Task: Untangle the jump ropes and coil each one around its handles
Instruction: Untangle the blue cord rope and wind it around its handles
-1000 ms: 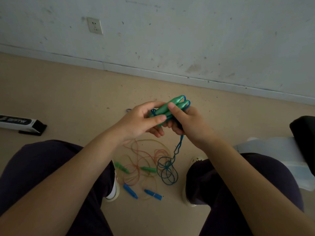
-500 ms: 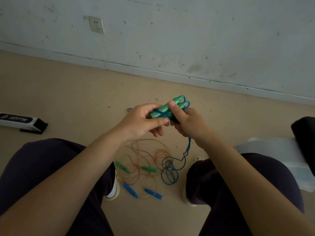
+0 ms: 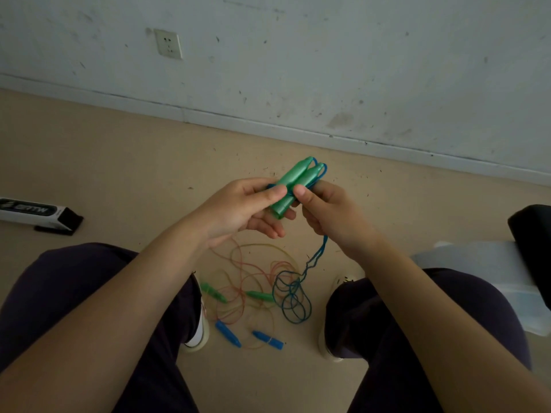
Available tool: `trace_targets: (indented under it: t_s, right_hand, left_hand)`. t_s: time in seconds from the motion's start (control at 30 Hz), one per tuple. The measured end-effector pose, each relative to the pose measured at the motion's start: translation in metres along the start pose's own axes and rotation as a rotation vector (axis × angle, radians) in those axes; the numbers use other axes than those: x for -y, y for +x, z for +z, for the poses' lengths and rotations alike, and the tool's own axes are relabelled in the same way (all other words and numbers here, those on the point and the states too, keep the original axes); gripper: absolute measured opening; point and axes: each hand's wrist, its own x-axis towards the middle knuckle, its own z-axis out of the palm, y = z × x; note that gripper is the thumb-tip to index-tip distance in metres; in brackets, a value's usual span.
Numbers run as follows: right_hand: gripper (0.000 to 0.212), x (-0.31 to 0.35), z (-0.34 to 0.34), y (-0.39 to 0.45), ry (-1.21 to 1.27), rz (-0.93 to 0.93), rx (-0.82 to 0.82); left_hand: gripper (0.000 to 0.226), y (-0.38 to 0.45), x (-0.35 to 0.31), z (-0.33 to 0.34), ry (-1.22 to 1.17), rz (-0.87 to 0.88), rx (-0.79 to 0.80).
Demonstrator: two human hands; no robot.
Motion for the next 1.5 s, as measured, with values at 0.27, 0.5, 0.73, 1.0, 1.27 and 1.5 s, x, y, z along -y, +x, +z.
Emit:
trace_targets:
  t_s: [0.27,0.5,0.73,1.0,1.27,1.5]
  right_hand:
    - [0.040,-0.001,0.001,0.004,-0.060,0.047,0.008]
    - [0.049,0.000,0.002,0.009,-0.128,0.085,-0.021]
    - [0.050,-0.003,0.002,0.008,-0.148,0.125,-0.026]
    - [0.045,-0.006,0.004,0.008,-0.147,0.101,-0.043]
    - [0.038,-0.008,0.009,0.007,0.063,0.158,0.050]
    - [0.018,0.001,-0.001,0.001,-0.342,0.025,0.111]
  left_hand:
    - [0.034,0.000,0.005,0.002,0.103,0.157,-0.096]
    - [0.034,0.002,0.008,0.008,0.125,0.225,-0.168]
    - [0.034,0.006,0.011,0.011,0.179,0.229,-0.202]
    - [0.035,0.007,0.015,0.010,0.165,0.172,-0.279]
    - [0.020,0.011,0.017,0.008,0.223,0.210,-0.412]
    - [0.028,0.012,0.017,-0.006,0.335,0.145,-0.342]
